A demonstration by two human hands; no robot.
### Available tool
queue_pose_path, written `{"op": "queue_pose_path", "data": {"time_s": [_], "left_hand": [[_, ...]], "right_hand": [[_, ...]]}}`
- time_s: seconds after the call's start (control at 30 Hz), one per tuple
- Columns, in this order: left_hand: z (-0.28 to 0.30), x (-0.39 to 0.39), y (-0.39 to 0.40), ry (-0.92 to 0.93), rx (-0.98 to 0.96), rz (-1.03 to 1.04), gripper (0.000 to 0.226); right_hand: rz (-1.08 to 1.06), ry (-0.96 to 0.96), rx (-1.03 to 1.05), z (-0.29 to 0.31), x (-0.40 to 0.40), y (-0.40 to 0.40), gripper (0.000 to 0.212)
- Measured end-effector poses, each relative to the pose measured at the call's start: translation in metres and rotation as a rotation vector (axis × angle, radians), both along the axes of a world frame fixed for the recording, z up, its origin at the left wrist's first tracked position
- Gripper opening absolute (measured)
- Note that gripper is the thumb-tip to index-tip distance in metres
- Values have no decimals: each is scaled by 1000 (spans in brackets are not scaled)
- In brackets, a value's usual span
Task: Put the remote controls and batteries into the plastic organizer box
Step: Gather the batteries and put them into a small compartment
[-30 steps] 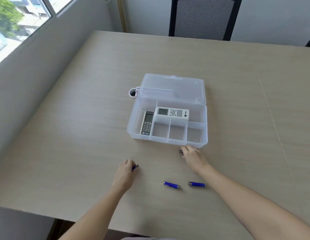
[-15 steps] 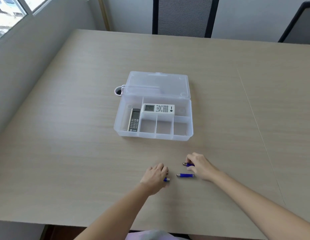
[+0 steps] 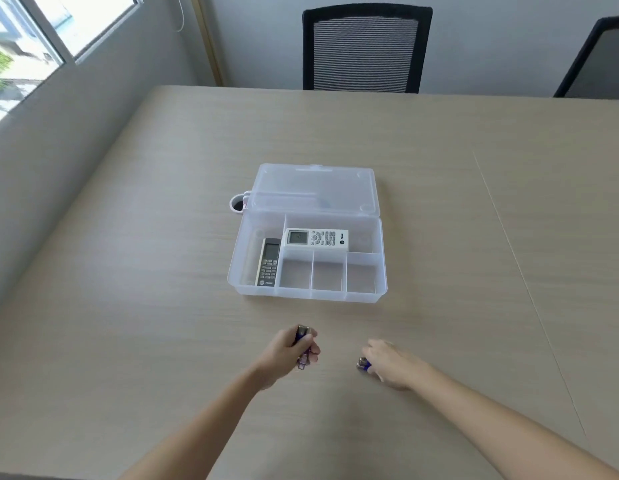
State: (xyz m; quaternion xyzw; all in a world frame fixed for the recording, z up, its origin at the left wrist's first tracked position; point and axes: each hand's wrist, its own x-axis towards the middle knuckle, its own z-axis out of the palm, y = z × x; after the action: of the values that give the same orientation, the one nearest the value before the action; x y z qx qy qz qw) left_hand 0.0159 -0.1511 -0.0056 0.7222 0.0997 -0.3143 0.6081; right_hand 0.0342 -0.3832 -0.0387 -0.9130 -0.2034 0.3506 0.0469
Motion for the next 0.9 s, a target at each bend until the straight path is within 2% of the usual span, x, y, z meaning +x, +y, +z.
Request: {"op": "queue_pose_path", "data": {"time_s": [0.03,0.1,0.17,0.27,0.43,0.53,0.67,0.7,0.77,0.83,0.87,0.9], "left_hand": [[5,6,6,25,-48,68,15],[11,21,19,36,-97,173,14],[13,38,27,8,-68,253,14],[13,59,27,-47,-4,364,16],[7,79,19,-54,4,443,14],[4,80,18,-27,-31,463,15],[11,82,19,0,-39,431,14],[14,85,17,0,-34,416,13],[19,91,14,-18,-13,391,11],[26,100,6,-35,-4,373,11],[29,106,0,-35,-7,357,12],[32,112,-8,-31,-11,327,13]], "right_hand": [[-58,6,49,7,9,1,15],[-286,-42,286,31,33,4,9],[-557,-191,497,56,67,10,17],[-806,-277,590,72,119,20,18],[-860,-5,203,33,156,49,20],[-994,129,172,17,158,54,22],[-1001,206,208,30,162,52,34],[-947,162,214,37,164,48,34],[-843,-119,272,50,168,29,28],[-844,-383,342,55,175,3,5],[-856,-403,323,58,180,-9,18],[-872,-334,301,58,184,-19,30]]}}
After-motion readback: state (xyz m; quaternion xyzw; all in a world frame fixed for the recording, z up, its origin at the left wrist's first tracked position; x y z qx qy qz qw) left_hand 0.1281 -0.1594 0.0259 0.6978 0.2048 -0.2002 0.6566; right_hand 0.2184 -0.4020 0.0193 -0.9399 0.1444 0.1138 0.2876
